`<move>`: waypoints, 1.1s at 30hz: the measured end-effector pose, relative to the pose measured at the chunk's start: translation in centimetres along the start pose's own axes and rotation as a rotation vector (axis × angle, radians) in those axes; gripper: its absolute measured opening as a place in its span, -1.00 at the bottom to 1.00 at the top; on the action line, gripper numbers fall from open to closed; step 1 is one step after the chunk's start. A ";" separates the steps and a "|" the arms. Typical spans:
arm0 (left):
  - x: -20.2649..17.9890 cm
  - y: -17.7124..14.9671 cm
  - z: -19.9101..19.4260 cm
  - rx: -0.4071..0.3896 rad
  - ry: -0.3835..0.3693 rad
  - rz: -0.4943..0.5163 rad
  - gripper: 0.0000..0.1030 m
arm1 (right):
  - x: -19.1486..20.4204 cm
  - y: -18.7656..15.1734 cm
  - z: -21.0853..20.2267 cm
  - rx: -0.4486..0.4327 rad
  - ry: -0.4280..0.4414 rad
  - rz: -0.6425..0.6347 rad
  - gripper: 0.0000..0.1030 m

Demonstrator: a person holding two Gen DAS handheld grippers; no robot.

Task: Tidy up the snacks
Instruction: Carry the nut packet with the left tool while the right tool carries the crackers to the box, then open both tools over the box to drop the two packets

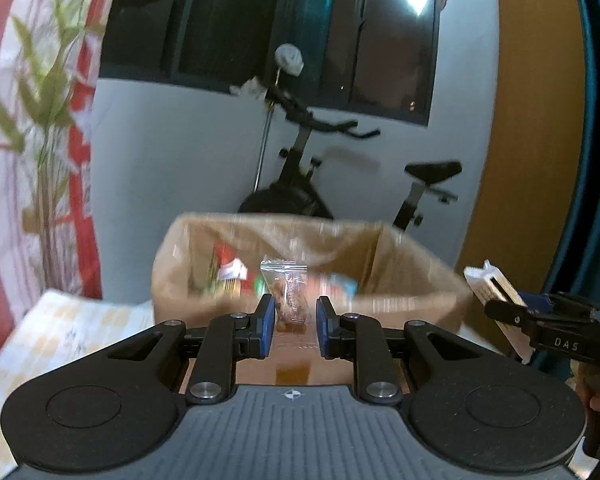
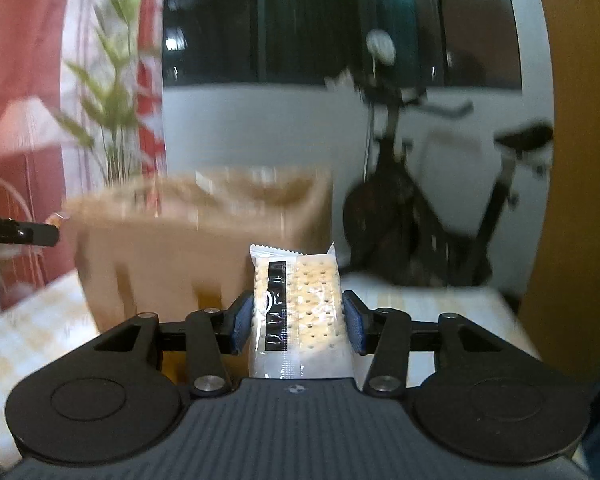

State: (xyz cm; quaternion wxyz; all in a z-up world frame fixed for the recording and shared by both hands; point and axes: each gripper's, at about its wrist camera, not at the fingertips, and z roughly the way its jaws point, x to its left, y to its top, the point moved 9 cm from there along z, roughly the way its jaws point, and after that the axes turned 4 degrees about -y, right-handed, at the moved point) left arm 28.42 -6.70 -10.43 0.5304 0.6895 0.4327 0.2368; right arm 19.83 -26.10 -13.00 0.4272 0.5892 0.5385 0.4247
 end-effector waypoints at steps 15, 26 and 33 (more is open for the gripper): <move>1.6 1.9 11.2 0.133 0.037 0.051 -0.53 | 3.5 5.9 12.2 0.019 0.037 0.023 -0.05; 5.1 1.9 6.7 0.084 0.061 0.014 0.15 | 2.6 3.7 10.8 0.063 0.040 0.040 0.34; 7.6 1.0 1.8 0.081 0.096 -0.058 0.15 | 2.2 3.2 6.8 0.009 0.036 0.091 0.35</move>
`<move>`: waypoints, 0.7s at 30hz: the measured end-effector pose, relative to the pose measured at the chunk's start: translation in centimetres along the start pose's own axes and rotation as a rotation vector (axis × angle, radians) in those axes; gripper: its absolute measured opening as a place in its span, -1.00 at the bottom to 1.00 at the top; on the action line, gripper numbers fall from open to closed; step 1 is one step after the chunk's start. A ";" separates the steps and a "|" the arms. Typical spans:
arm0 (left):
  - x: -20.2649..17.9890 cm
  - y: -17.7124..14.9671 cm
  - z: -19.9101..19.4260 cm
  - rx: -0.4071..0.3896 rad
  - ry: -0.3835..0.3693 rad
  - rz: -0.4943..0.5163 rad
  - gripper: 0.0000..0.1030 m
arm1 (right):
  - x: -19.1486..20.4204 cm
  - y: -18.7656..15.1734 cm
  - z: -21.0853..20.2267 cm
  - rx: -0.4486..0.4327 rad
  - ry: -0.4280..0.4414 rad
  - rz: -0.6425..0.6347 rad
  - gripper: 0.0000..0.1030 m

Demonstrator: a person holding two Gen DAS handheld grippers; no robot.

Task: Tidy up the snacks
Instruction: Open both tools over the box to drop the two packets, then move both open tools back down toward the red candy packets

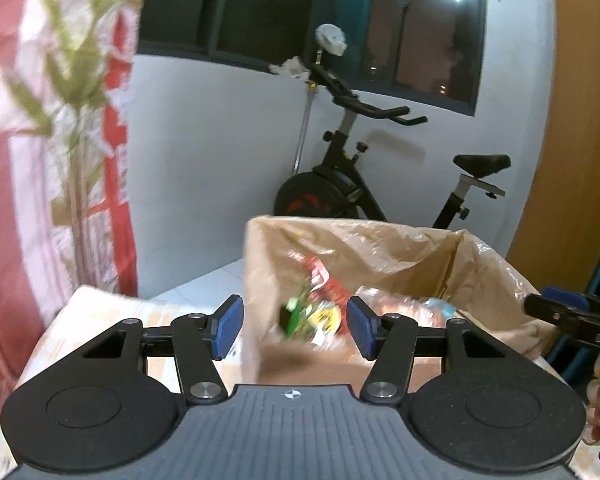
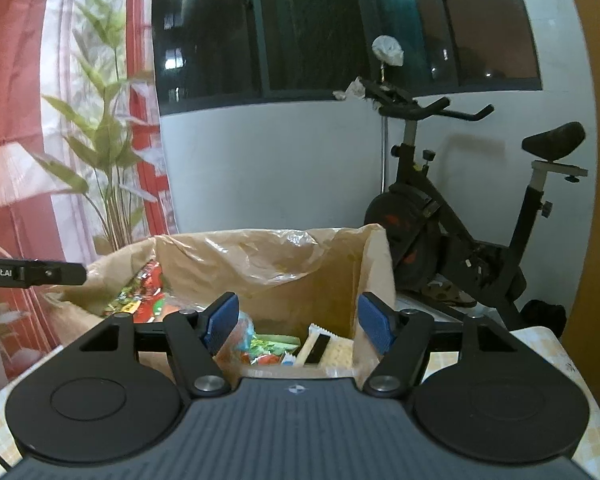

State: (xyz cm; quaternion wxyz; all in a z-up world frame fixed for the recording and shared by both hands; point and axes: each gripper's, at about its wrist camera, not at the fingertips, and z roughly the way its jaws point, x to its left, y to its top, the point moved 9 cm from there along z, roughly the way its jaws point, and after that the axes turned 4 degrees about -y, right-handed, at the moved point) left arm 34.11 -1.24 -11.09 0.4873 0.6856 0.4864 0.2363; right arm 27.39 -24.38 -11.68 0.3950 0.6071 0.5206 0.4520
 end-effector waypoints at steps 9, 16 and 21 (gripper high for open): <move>2.4 -7.2 -2.0 0.105 0.030 -0.107 0.14 | -0.6 -3.2 -4.9 -0.022 -0.061 -0.005 0.35; 3.2 -14.9 1.1 0.300 0.081 -0.268 0.15 | -0.6 -8.3 -4.9 0.108 -0.062 0.008 0.35; 3.4 -18.2 3.4 0.385 0.139 -0.413 0.24 | -0.9 -10.9 -4.5 0.180 -0.060 0.018 0.35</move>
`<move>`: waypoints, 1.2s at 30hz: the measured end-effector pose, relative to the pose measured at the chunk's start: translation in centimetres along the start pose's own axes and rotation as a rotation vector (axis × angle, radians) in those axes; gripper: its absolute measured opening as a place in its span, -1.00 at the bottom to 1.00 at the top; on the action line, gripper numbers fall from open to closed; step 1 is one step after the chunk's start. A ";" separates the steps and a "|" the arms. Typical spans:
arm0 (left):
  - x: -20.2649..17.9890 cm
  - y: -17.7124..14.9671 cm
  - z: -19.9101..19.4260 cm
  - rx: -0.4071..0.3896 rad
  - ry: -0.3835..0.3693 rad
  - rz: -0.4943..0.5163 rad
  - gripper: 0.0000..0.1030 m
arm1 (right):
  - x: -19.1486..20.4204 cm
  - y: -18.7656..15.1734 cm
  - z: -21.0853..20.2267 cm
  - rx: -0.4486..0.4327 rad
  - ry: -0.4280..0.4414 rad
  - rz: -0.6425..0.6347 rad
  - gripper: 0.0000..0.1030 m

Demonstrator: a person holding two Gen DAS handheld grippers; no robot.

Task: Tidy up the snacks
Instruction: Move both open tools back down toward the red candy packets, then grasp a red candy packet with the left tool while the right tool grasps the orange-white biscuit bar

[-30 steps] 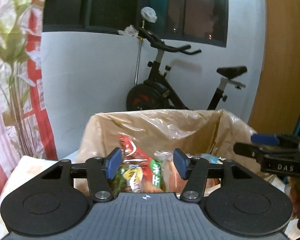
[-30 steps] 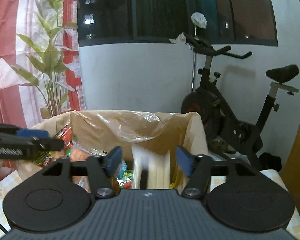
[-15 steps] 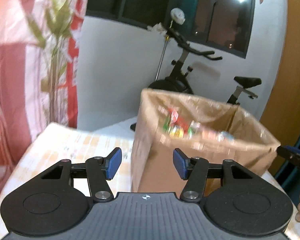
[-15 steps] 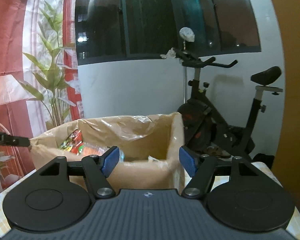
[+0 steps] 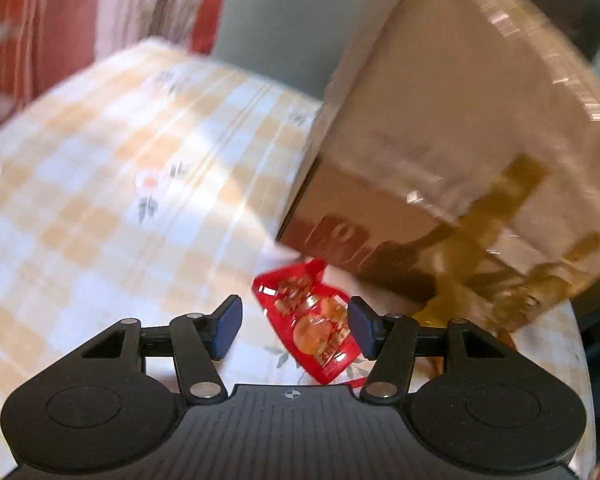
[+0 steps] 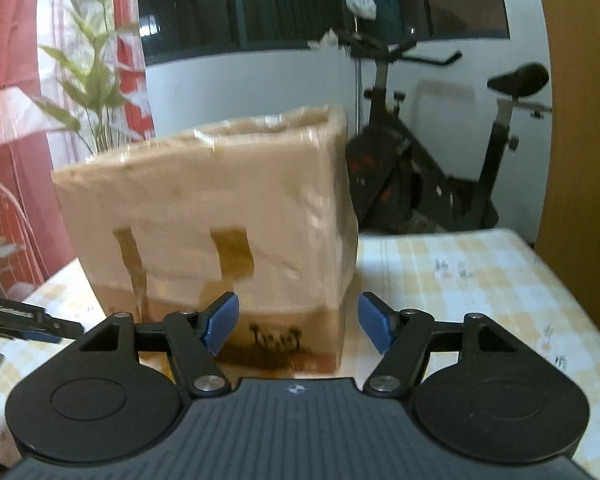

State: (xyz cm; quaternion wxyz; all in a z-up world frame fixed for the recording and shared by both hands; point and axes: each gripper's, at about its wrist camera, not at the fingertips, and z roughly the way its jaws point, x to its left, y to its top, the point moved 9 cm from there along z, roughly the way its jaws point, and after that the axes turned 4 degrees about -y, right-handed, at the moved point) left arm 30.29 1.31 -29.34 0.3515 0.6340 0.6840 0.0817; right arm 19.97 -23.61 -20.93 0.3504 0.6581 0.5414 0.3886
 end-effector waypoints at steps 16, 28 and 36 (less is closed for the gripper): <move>-2.8 -1.3 2.1 -0.039 0.144 0.154 0.47 | -0.7 -4.3 1.5 0.125 -0.003 0.034 0.35; -2.0 -3.3 0.0 -0.054 0.117 0.293 -0.22 | 0.8 -6.5 2.7 0.212 0.035 0.028 0.35; -2.4 -3.2 -2.6 -0.140 0.050 0.262 -0.28 | 1.1 -7.0 2.8 0.239 0.037 0.027 0.35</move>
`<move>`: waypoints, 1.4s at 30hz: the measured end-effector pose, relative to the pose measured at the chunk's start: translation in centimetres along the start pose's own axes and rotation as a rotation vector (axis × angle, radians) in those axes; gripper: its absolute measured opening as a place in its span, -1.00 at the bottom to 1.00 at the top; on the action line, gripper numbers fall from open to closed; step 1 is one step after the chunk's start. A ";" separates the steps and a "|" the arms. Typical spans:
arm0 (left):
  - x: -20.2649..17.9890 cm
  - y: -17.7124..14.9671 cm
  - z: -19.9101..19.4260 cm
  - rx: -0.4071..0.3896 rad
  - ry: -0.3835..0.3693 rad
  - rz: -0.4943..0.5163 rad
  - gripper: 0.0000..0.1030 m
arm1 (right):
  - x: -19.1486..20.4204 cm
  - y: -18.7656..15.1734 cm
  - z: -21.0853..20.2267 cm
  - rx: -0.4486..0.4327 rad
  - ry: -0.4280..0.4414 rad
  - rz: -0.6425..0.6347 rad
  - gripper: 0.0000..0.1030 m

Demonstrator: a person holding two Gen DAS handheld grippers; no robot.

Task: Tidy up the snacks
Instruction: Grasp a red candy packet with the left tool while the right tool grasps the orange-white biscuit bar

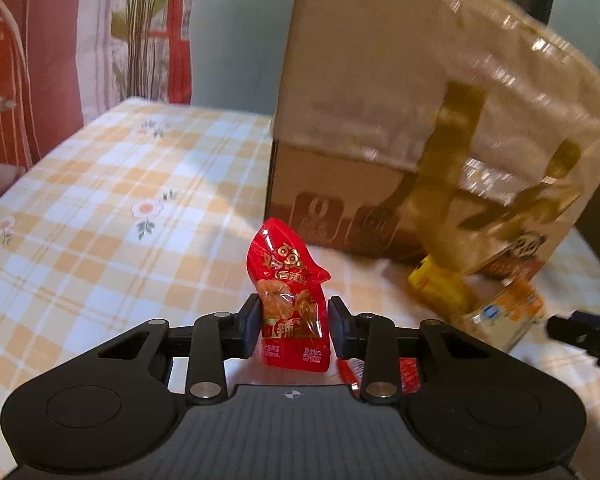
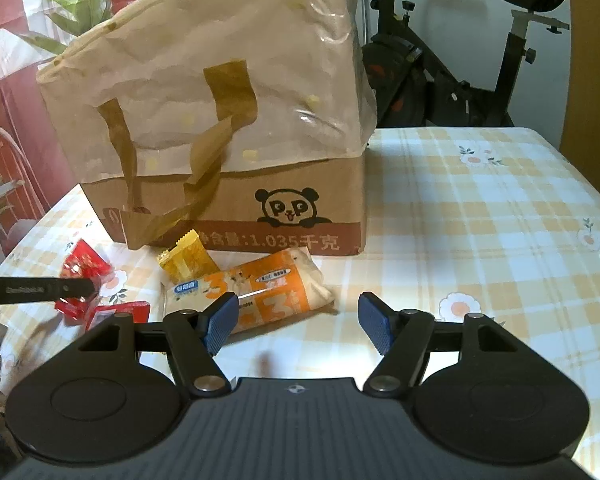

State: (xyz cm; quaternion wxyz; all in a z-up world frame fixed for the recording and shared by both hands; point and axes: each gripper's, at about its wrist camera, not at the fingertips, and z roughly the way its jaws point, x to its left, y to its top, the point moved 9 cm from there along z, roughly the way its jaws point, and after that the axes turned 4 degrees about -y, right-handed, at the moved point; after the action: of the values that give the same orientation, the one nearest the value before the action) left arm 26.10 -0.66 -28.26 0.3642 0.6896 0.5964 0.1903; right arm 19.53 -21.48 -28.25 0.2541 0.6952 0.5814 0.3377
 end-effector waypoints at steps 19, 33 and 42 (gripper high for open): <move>-0.7 -0.5 -0.8 -0.016 -0.066 -0.018 -0.28 | 2.7 3.2 5.2 0.035 0.016 -0.141 0.34; -1.1 -1.0 -0.2 0.006 -0.080 -0.021 -0.28 | -2.1 -1.0 1.8 0.116 -0.094 0.046 0.37; -1.2 -1.5 0.3 0.026 -0.085 -0.024 -0.28 | -0.3 -2.1 -1.3 0.074 -0.041 -0.149 0.37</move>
State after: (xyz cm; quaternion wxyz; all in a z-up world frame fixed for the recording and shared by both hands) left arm 25.08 -1.88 -29.34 0.3826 0.6945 0.5910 0.1485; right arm 17.16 -21.39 -29.04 0.2648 0.6656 0.6383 0.2819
